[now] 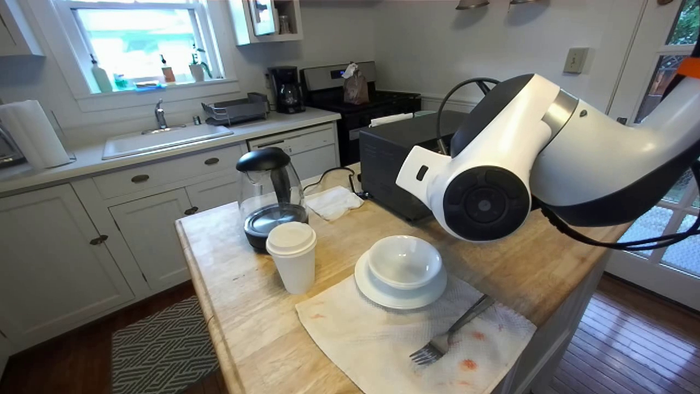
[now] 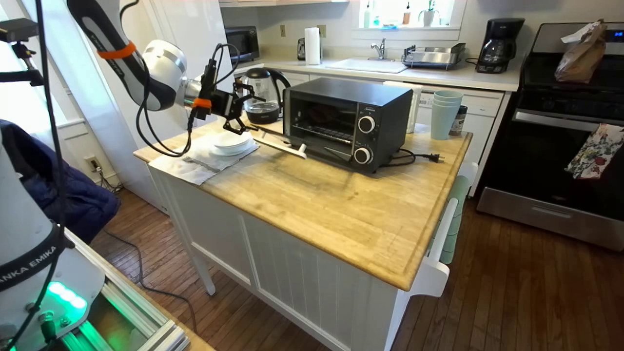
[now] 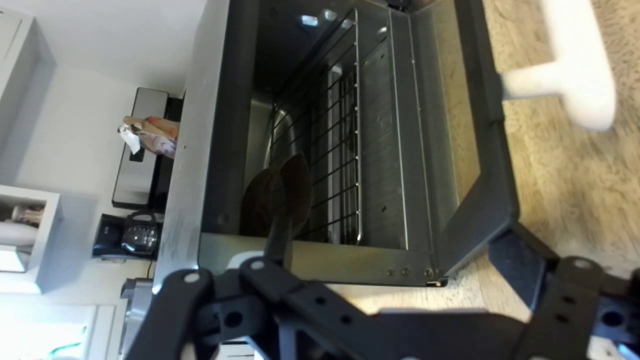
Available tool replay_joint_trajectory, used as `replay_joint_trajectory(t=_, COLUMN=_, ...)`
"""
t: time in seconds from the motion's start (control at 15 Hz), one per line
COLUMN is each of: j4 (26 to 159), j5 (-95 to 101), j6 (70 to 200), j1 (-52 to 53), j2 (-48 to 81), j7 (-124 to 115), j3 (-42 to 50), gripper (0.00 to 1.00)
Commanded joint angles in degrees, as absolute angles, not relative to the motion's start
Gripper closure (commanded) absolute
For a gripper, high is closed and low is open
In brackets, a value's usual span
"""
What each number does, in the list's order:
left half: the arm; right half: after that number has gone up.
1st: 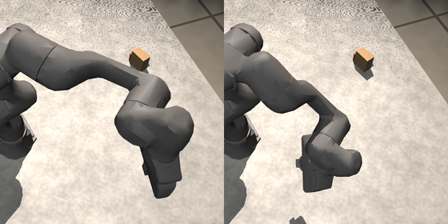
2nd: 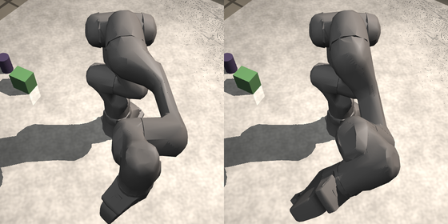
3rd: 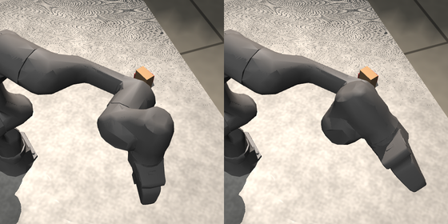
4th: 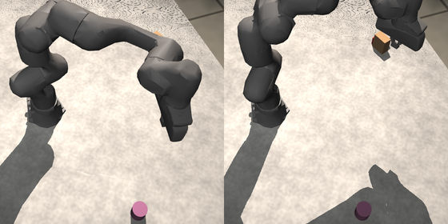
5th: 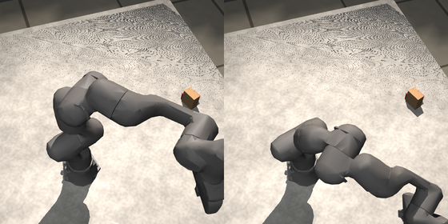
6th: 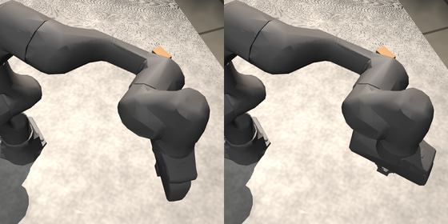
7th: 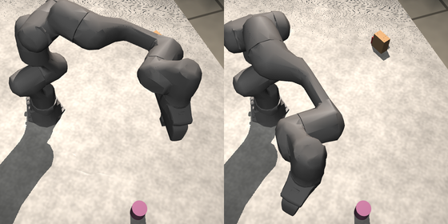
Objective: Remove the bowl from the oven then close the oven
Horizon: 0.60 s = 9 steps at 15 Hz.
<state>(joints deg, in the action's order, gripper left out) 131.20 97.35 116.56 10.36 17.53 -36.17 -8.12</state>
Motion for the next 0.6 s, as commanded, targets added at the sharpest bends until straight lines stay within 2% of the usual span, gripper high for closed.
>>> replay_joint_trajectory(t=0.0, j4=132.14, j5=100.75, j6=117.63, j1=9.26, j2=15.83, j7=-34.72, j3=-8.85, gripper=0.0)
replay_joint_trajectory(t=0.53, j4=130.51, j5=102.25, j6=118.47, j1=8.45, j2=15.25, j7=-32.84, j3=-8.73, gripper=0.0)
